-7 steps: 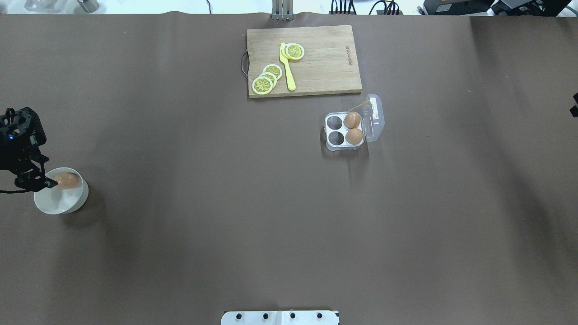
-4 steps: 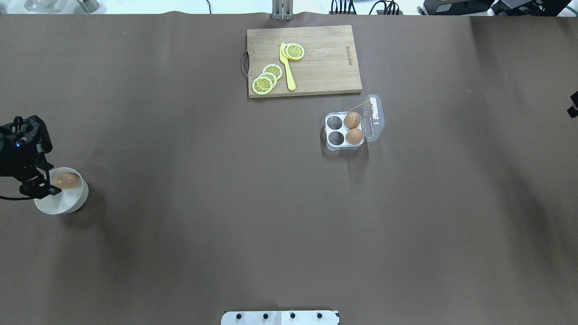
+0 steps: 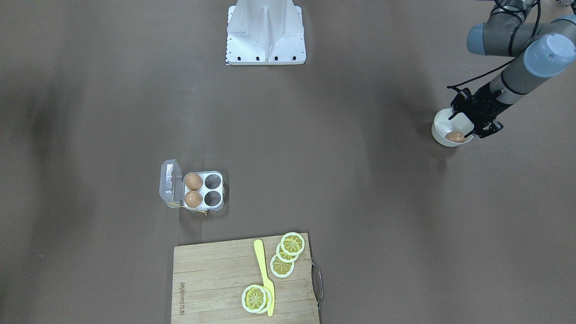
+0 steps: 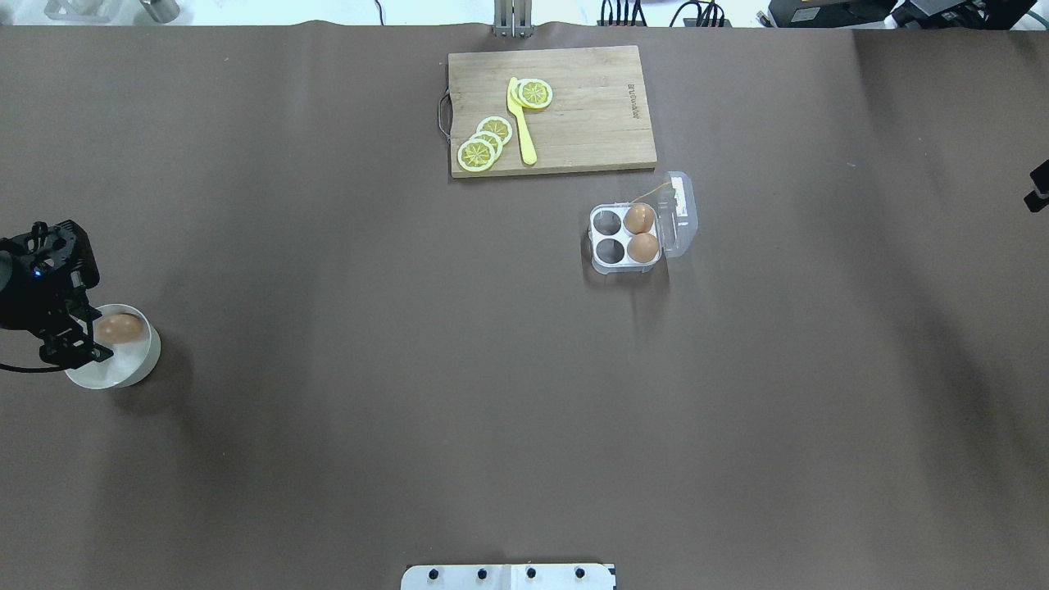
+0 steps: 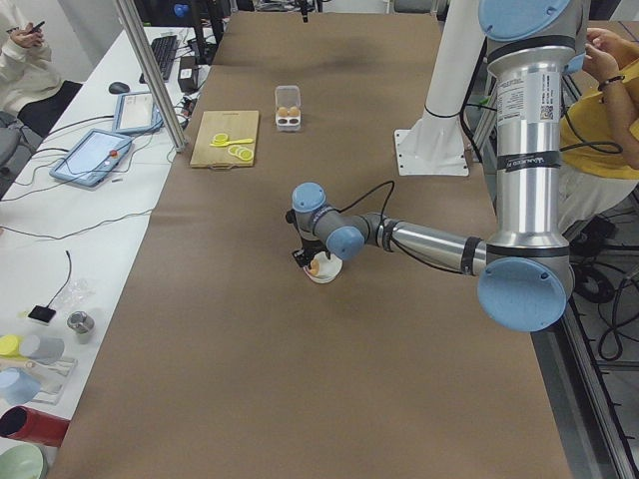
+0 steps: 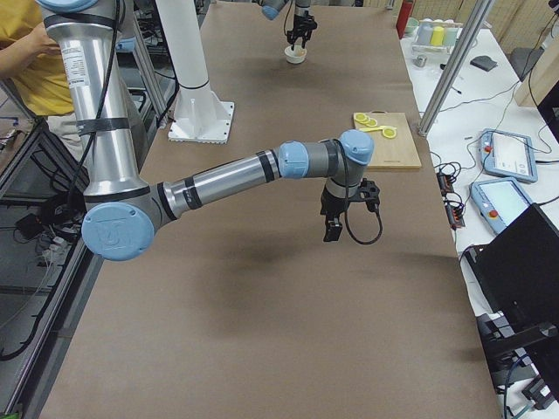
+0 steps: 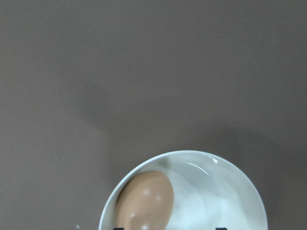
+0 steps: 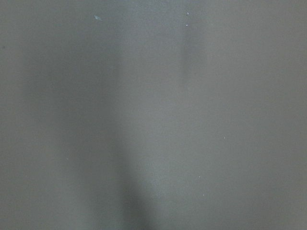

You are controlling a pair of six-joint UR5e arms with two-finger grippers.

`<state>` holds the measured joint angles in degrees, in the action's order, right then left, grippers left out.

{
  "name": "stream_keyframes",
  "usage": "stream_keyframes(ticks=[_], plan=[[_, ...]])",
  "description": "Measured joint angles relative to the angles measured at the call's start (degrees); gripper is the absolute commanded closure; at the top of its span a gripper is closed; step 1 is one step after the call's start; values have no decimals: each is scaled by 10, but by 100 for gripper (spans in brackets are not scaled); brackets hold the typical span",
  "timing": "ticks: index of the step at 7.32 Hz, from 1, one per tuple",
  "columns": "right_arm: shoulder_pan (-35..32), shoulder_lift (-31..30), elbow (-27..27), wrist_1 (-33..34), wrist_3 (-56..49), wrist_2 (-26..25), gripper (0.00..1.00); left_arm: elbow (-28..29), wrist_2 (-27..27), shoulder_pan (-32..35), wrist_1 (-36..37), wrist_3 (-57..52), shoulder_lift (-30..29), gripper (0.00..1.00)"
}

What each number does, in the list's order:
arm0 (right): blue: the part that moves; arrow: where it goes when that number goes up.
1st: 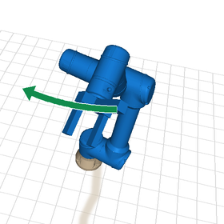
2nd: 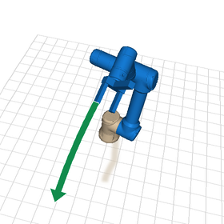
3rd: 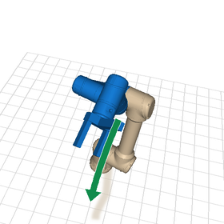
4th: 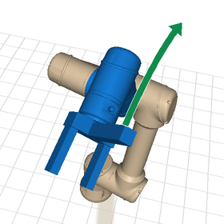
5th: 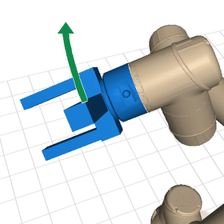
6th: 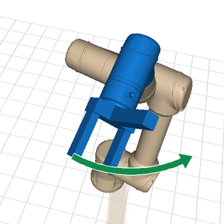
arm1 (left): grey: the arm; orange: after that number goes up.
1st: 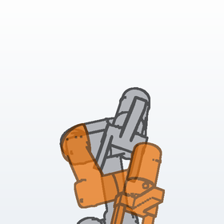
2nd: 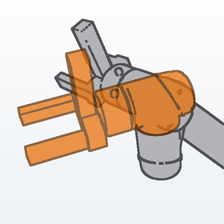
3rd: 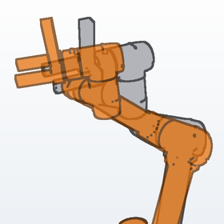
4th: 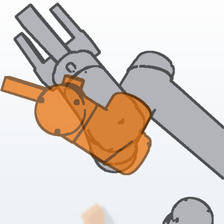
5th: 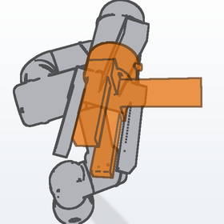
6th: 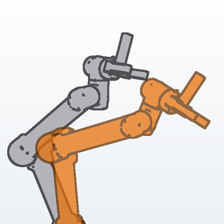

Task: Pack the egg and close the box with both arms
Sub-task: 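Lower the left gripper over the brown egg in the white bowl, then close the left gripper on the brown egg and lift it from the bowl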

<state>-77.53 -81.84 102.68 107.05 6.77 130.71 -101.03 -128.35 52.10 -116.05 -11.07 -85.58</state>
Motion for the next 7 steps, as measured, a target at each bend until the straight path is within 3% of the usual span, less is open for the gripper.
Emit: stream_keyframes(ticks=[7], plan=[[1,3,-3,2,0,0,0,5,17,-20,5,2,-12,29]])
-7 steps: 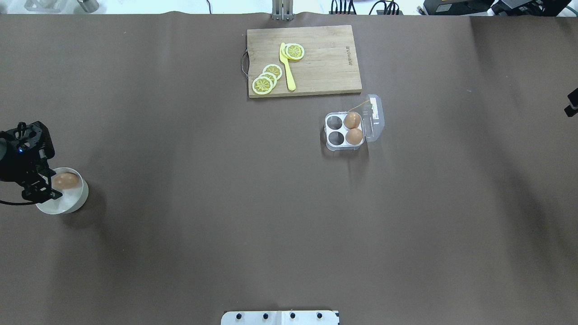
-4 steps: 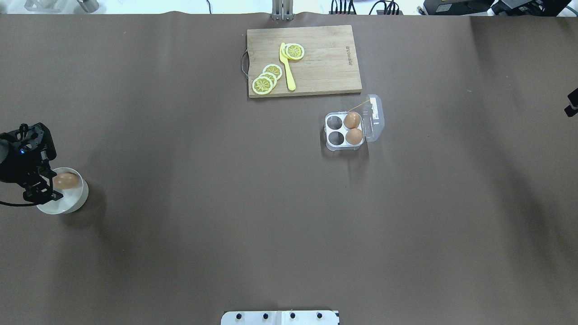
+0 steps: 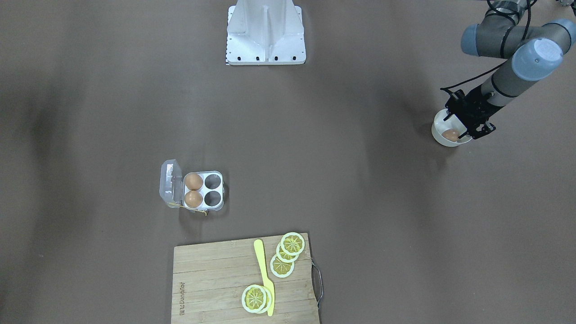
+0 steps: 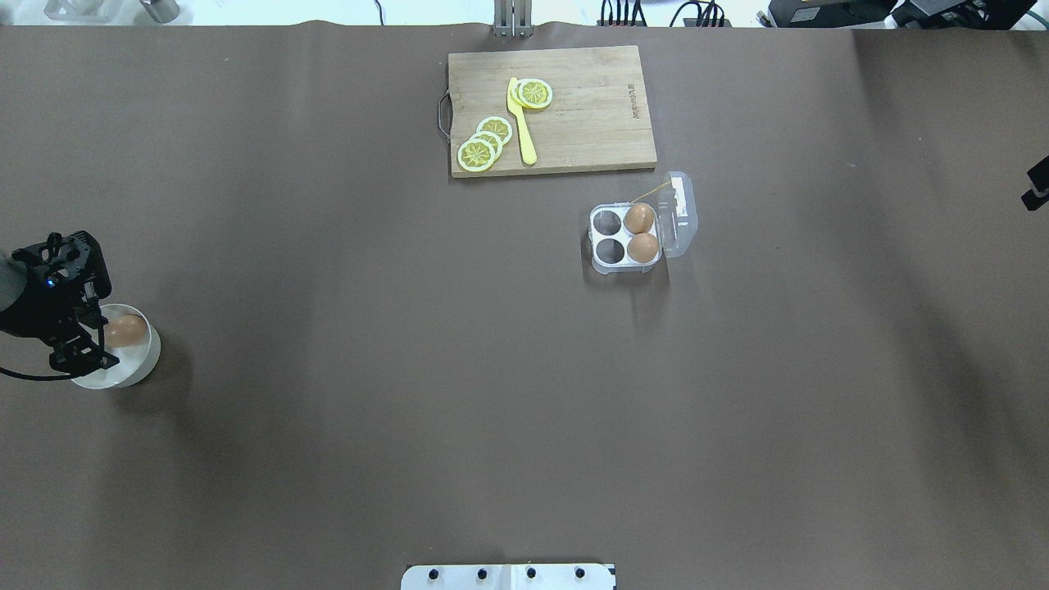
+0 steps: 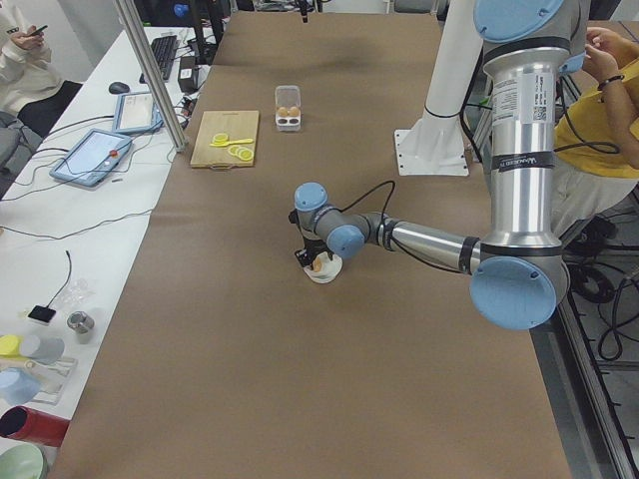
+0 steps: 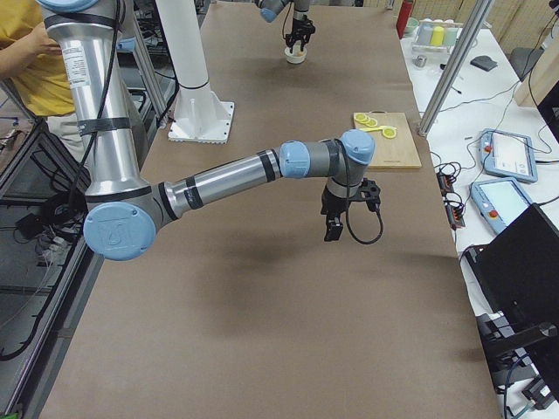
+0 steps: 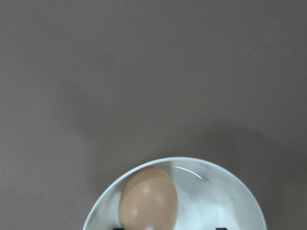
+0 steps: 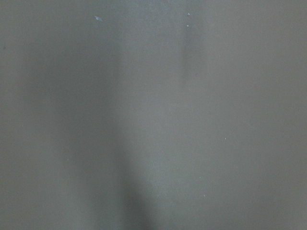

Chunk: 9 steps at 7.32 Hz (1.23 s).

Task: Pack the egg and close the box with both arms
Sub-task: 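Close the left gripper on the brown egg and lift it from the bowl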

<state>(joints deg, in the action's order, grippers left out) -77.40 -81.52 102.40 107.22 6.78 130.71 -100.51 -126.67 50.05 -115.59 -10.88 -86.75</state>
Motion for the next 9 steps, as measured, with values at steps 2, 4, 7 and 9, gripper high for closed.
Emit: stream_keyframes(ticks=[2,4,7,9], plan=[[0,-1,0,0,0,-1,0,3,-1,0,3,3,-13,29],[1,-1,-1,0,0,-2,0,11,0,0,3,4,-22,34],[1,0,-1,1,0,-2,0,20,0,-1,3,4,-27,39],[1,0,0,2,0,-2,0,22,0,-2,3,4,-28,46]])
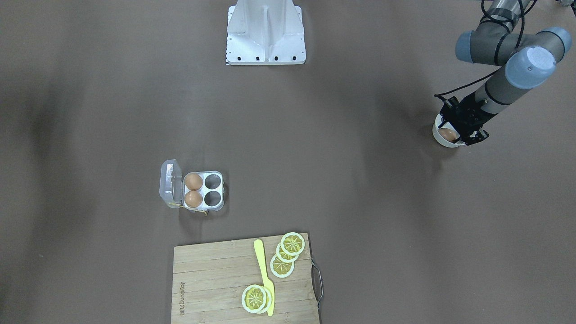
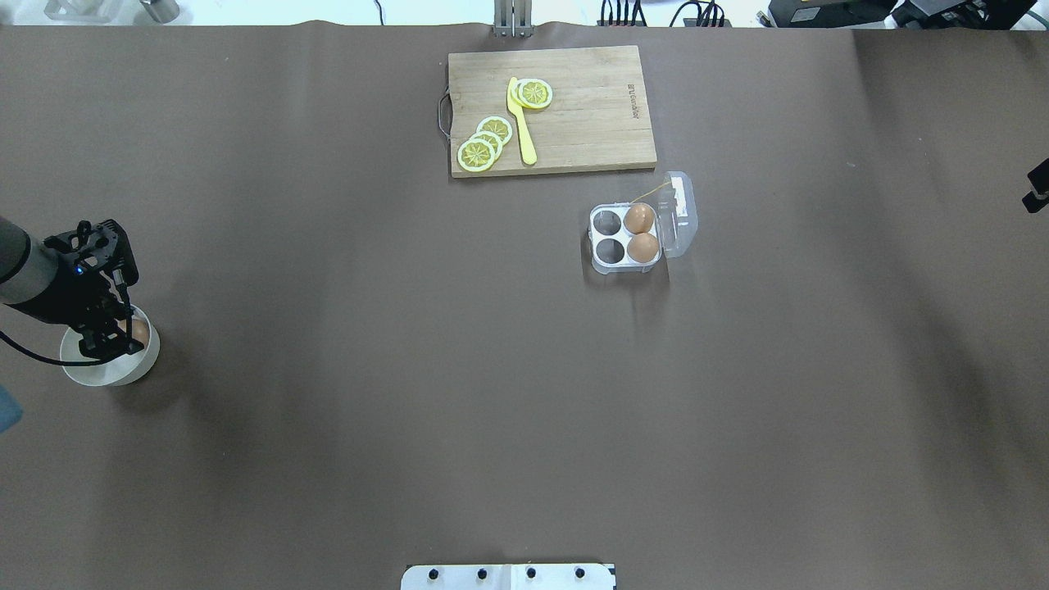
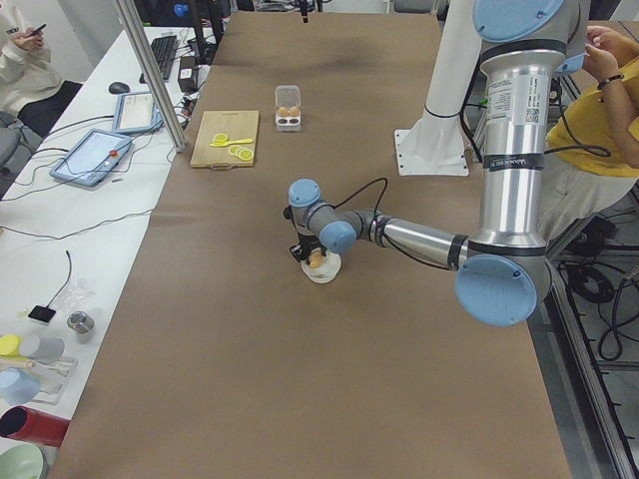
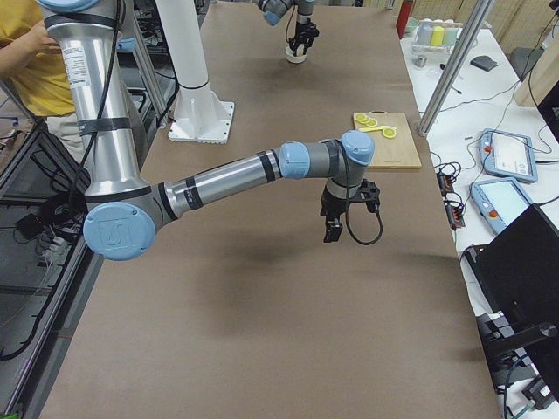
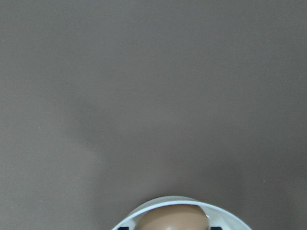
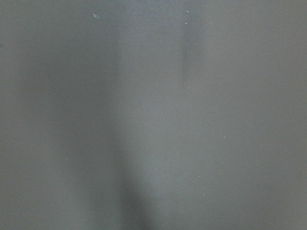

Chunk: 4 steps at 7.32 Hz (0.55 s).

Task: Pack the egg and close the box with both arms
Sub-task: 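Close the left gripper on the brown egg and lift it from the bowl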

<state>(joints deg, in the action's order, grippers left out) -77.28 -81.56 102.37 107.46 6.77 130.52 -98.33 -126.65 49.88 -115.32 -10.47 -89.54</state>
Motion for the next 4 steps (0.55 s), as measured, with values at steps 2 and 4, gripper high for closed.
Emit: stream_keyframes(ticks=[2,4], plan=[[0,0,0,0,0,0,0,6,0,-2,0,-1,0,47],[0,1,0,0,0,0,0,12,0,-6,-1,-1,-1,54]])
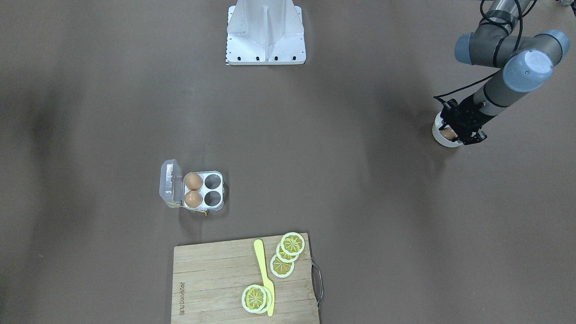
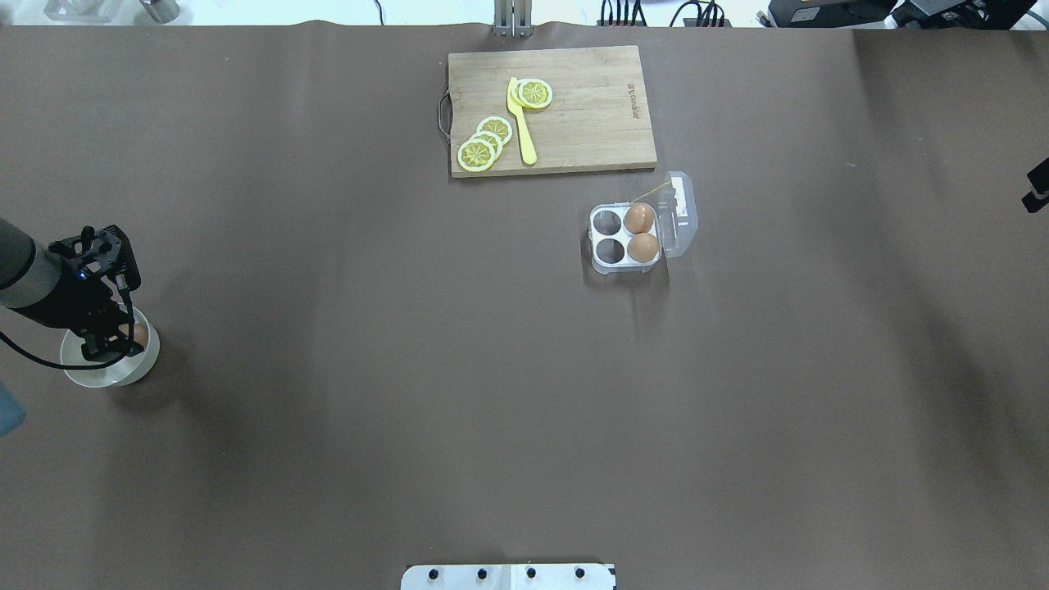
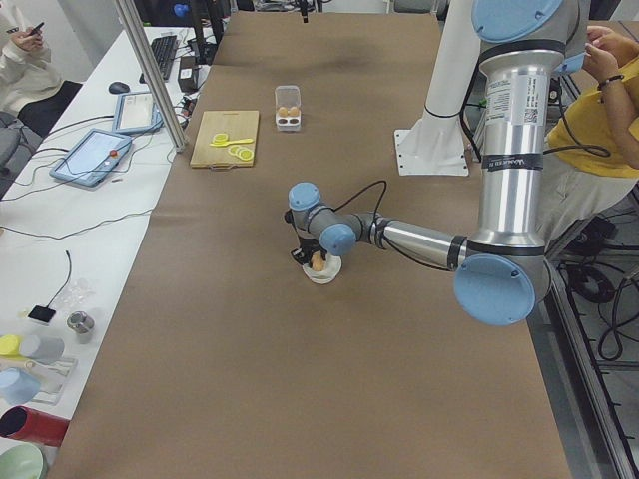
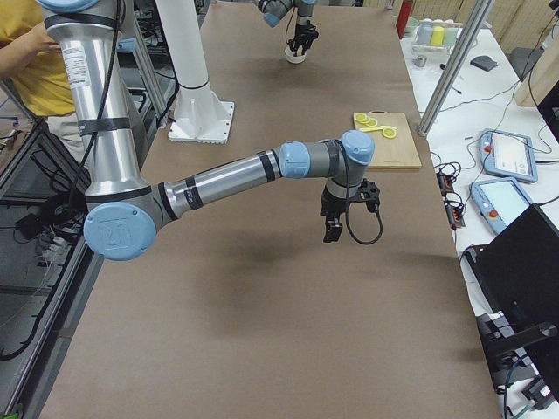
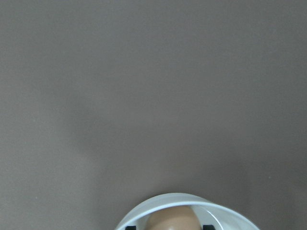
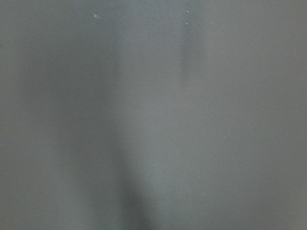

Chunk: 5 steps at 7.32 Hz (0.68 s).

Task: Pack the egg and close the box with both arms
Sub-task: 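Close the left gripper on the brown egg and lift it from the bowl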

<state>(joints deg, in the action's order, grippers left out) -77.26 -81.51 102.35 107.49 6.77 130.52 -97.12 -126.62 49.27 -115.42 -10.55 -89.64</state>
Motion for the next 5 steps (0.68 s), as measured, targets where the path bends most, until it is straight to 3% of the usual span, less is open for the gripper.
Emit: stream_keyframes(ticks=[2,5], plan=[[0,0,0,0,0,0,0,1,0,-1,-1,0,0,68],[0,-1,0,0,0,0,0,-9,-5,1,-2,0,1,78]])
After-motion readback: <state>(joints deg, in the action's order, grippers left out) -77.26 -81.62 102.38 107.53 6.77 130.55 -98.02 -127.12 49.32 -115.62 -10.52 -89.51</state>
